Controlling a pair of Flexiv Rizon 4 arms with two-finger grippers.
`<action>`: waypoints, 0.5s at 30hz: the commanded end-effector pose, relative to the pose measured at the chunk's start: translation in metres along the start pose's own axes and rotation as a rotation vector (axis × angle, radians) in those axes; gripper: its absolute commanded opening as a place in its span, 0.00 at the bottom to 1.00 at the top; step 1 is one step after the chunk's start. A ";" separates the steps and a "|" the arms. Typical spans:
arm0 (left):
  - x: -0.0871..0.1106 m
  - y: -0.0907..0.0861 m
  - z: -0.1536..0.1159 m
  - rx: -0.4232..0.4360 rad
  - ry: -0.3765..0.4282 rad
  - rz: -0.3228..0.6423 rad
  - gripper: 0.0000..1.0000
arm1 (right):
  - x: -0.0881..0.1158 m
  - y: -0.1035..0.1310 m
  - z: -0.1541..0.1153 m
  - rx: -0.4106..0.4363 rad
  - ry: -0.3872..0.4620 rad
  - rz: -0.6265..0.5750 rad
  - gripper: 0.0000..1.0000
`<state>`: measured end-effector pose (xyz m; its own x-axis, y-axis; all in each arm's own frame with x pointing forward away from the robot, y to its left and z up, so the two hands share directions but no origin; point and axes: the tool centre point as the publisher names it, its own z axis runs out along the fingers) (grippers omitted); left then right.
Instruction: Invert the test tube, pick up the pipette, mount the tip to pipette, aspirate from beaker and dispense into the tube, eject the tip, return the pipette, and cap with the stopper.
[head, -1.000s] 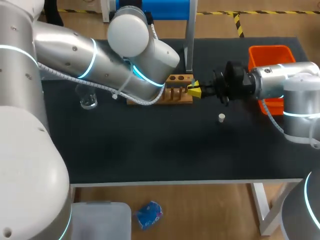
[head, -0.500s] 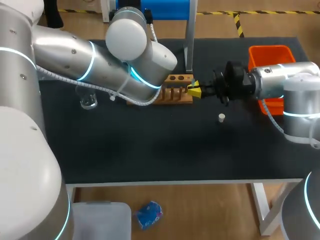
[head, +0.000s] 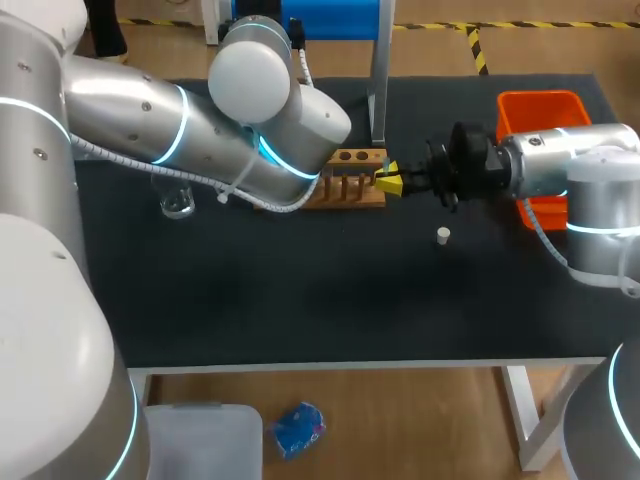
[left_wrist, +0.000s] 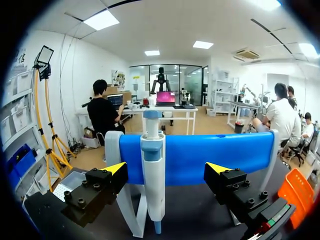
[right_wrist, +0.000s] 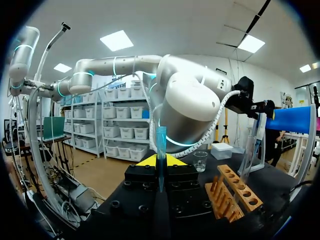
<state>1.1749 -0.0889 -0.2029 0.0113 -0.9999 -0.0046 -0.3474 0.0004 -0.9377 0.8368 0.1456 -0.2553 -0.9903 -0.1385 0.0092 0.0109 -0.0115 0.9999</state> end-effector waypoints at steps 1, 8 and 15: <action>0.000 0.001 0.004 0.004 0.004 0.001 1.00 | 0.001 0.000 -0.001 0.000 -0.002 -0.001 0.00; 0.000 0.002 0.007 0.000 0.003 0.002 1.00 | 0.001 0.000 -0.001 0.000 -0.002 -0.001 0.00; -0.002 0.002 0.011 0.001 0.000 0.001 1.00 | 0.001 0.000 -0.001 0.000 -0.002 -0.001 0.00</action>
<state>1.1805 -0.0863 -0.2066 0.0113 -0.9999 -0.0053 -0.3474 0.0010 -0.9377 0.8368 0.1456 -0.2553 -0.9903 -0.1385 0.0092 0.0109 -0.0115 0.9999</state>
